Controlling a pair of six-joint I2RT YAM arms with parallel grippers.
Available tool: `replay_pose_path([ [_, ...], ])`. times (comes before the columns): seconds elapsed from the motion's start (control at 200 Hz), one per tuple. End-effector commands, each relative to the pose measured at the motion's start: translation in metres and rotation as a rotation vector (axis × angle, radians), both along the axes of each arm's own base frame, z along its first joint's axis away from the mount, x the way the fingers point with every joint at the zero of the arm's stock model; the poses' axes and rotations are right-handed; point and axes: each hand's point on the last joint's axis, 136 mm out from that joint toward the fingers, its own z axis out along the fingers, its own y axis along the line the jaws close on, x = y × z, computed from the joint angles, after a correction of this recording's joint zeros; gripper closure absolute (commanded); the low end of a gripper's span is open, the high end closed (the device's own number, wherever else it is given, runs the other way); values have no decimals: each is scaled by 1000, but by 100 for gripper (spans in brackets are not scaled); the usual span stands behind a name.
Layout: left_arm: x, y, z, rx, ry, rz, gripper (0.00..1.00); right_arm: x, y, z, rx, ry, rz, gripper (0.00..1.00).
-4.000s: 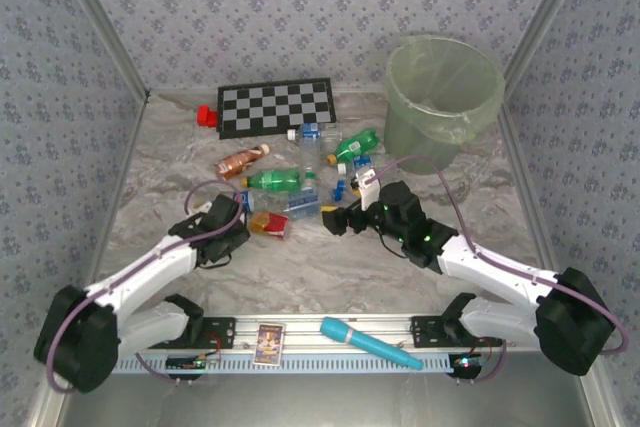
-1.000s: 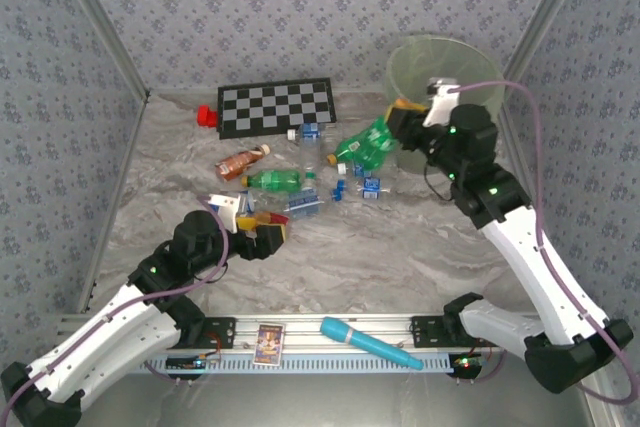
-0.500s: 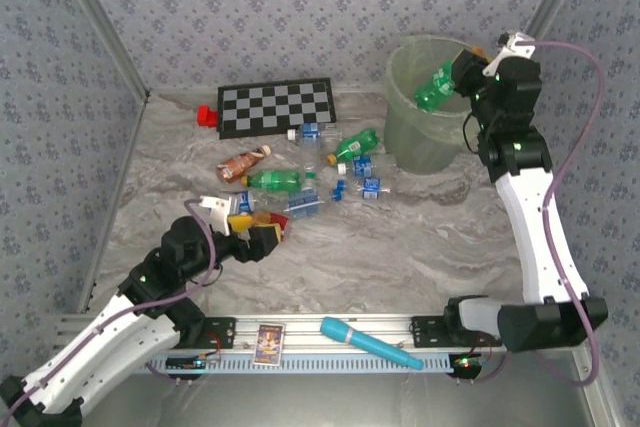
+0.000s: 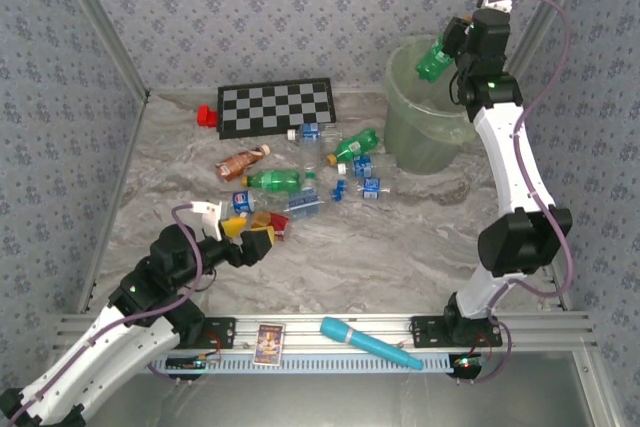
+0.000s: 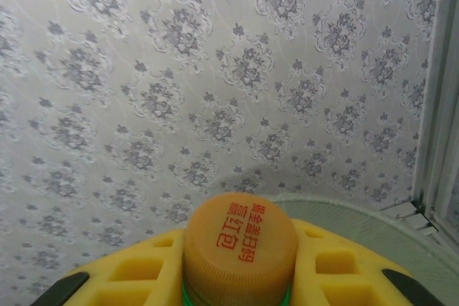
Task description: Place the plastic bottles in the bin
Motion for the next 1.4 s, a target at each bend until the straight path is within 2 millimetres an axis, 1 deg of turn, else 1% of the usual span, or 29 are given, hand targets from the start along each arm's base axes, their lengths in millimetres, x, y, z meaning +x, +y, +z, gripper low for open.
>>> replay_pose_path([
  [0.0, -1, 1, 3, 7, -16, -1, 0, 4, -4, 3, -55, 30, -39, 70],
  [0.075, -1, 2, 2, 9, -11, 0, 0, 7, 2, 0, -79, 59, -20, 49],
  [0.1, -1, 2, 1, 10, -11, 2, 0, 8, 5, -1, -90, 66, -9, 39],
  [0.12, -1, 2, 1, 11, -11, 2, 0, 7, 7, -1, -98, 70, -3, 23],
  [0.135, -1, 2, 1, 11, -10, 3, 0, 7, 9, -1, -104, 74, 0, 5],
  [0.14, -1, 2, 1, 11, -10, 3, 0, 7, 9, -1, -106, 74, -1, 2],
  [0.15, 0, 2, 1, 10, -11, 4, 0, 7, 9, -1, -109, 75, -2, 0],
  [0.31, 2, 1, -3, 19, -5, 11, 0, -6, 21, 7, -119, 67, 14, 0],
  [0.42, 5, 0, -7, 34, 8, 16, 0, -21, 33, 17, -91, 41, 37, 0],
  [0.53, 7, 1, -12, 49, 25, 27, 0, -40, 50, 23, -67, 17, 76, 0],
  [0.54, 7, 0, -13, 50, 26, 28, 0, -40, 50, 21, -67, 21, 76, 0],
  [0.56, 8, 1, -14, 53, 30, 30, 0, -44, 54, 22, -64, 15, 87, 0],
  [0.565, 8, 1, -15, 54, 31, 31, 0, -47, 55, 26, -60, 3, 91, 0],
  [0.585, 8, 1, -16, 55, 34, 34, 0, -49, 58, 25, -57, 2, 98, 0],
  [0.645, 10, 3, -18, 61, 44, 50, 0, -65, 73, 31, -40, -33, 143, 0],
  [0.77, 14, 8, -26, 78, 77, 93, 0, -92, 100, 26, -32, -63, 231, 0],
  [0.785, 15, 9, -27, 81, 85, 105, 0, -96, 105, 21, -37, -57, 246, 0],
  [0.895, 22, 19, -40, 120, 141, 187, 0, -126, 134, 9, -118, -58, 329, 0],
  [0.99, 25, 16, -46, 117, 178, 196, 0, -151, 156, -6, -158, -75, 426, 0],
  [1.09, 30, 10, -55, 106, 215, 205, 0, -172, 177, -39, -144, -54, 546, 0],
  [1.1, 31, 10, -56, 107, 220, 212, 0, -174, 179, -39, -139, -58, 559, 0],
  [1.105, 31, 10, -57, 108, 222, 215, 0, -175, 181, -46, -141, -44, 568, 0],
  [1.114, 32, 11, -58, 112, 228, 224, 0, -176, 184, -54, -141, -33, 584, 0],
  [1.174, 38, 18, -67, 134, 258, 290, 0, -188, 196, -79, -126, 1, 657, 0],
  [1.259, 44, 22, -74, 155, 290, 341, 0, -203, 214, -111, -110, 40, 748, 0],
  [1.344, 49, 28, -83, 198, 343, 408, 0, -215, 225, -136, -111, 63, 801, 0],
  [1.399, 50, 30, -89, 230, 382, 434, 0, -223, 231, -147, -110, 61, 826, 0],
])
